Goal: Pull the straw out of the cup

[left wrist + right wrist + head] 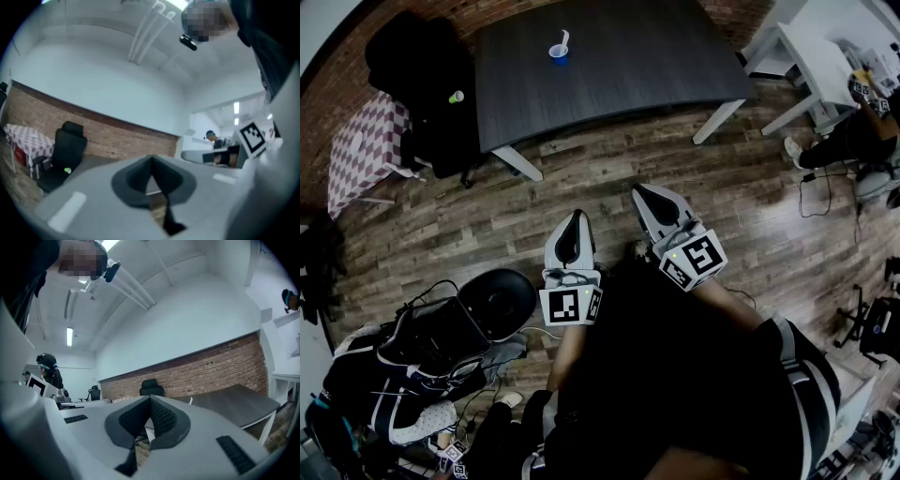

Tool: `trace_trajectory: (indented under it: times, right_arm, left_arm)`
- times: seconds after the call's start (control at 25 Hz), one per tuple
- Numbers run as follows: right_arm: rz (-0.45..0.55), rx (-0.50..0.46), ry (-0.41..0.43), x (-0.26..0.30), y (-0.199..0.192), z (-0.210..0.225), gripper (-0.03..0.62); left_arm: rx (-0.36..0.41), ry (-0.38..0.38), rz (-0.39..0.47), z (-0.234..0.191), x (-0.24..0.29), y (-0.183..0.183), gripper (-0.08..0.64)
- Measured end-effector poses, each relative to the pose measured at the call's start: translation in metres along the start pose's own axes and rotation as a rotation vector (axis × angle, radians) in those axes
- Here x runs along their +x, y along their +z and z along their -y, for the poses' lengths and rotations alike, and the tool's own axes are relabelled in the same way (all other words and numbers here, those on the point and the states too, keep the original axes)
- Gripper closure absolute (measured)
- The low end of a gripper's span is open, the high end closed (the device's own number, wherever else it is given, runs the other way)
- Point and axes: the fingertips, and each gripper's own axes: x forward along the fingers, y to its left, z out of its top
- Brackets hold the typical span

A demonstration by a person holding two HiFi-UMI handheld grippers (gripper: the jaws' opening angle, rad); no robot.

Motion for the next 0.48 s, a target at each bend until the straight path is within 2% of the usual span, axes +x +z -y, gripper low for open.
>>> trace_trajectory:
  times: [0.32,0.48]
  right_arm:
    - [0.002,-0.002,0.002,0.0015,0.0024,0.0011,0.589]
    - [-0.005,-0.007,0.003,0.0007,0.0038,0.0025,0.588]
  left_arm:
    - [-0.010,0.003,-0.016,0.0010,0.0034,-0.0017,0.555]
    - [-0.014,0.000,0.003,0.0038,0.0065,0.0031,0.555]
